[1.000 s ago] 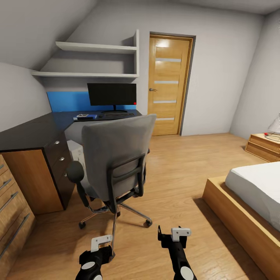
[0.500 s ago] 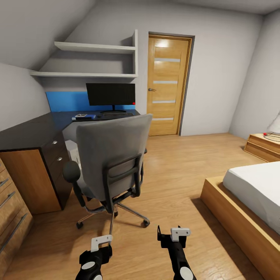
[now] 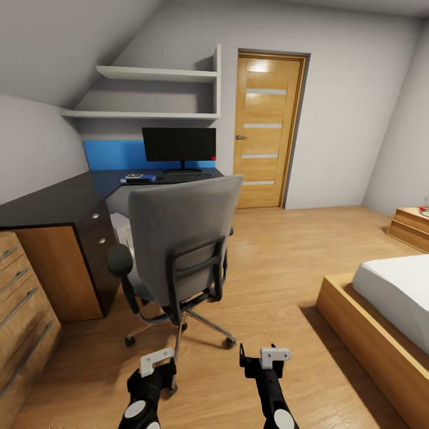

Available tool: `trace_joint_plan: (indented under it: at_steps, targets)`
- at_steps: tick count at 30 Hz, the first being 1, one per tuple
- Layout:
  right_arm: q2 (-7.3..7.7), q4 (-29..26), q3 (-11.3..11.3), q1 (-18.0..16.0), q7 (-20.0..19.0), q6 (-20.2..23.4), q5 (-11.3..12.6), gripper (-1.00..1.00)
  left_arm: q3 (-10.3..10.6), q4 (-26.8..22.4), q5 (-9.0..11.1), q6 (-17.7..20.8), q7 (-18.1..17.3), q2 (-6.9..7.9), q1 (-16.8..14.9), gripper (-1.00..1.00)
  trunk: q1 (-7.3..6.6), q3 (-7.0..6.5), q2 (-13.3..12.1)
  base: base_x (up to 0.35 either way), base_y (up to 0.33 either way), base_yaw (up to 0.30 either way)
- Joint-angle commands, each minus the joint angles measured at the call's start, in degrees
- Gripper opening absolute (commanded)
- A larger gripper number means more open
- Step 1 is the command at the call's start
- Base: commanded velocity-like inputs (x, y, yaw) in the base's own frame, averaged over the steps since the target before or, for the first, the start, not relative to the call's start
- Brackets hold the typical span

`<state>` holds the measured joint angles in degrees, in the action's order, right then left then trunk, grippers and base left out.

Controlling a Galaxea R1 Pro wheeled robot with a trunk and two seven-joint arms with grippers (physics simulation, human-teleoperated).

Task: In the bedroom, organize the workspace by keeping the computer under the desk, ensuring the monitor is on the desk, placing the keyboard on the desk next to the monitor, placing the mouse on the desk next to the keyboard, moving the folder from the swivel chair onto the desk next to the mouse, stacking the notebook on top of the folder with the pen on top of the notebook, and positioning the swivel chair next to the desk.

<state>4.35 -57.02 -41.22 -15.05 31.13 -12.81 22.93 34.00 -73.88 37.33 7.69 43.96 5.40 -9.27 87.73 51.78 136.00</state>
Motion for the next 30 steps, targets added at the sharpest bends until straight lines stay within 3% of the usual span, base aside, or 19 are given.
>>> trace_joint_plan:
  at_steps: [1,13,25,30]
  targets:
    - [0.07,-0.01,-0.3,-0.07,0.3,-0.49,0.59,1.0,0.36,-0.41,0.13,0.01,0.43,0.09,-0.07,1.0,-0.01,0.06,0.03,0.0,0.0,0.251]
    - [0.11,1.02,-0.24,-0.07,0.33,-0.96,0.48,1.0,1.22,-2.26,0.11,-0.97,0.51,0.16,-0.09,1.0,-0.01,0.07,0.03,0.0,0.0,0.244]
    - [0.33,1.12,-0.19,-0.07,0.45,-2.91,-2.14,1.0,0.78,-9.08,0.17,0.86,0.41,0.15,-0.13,1.0,-0.01,0.08,0.03,0.0,0.0,0.027]
    - [0.2,1.08,-0.33,-0.07,0.29,-2.98,-2.53,1.0,2.8,-9.2,0.47,1.43,0.4,0.19,-0.1,1.0,-0.01,0.08,0.03,0.0,-0.005,0.0]
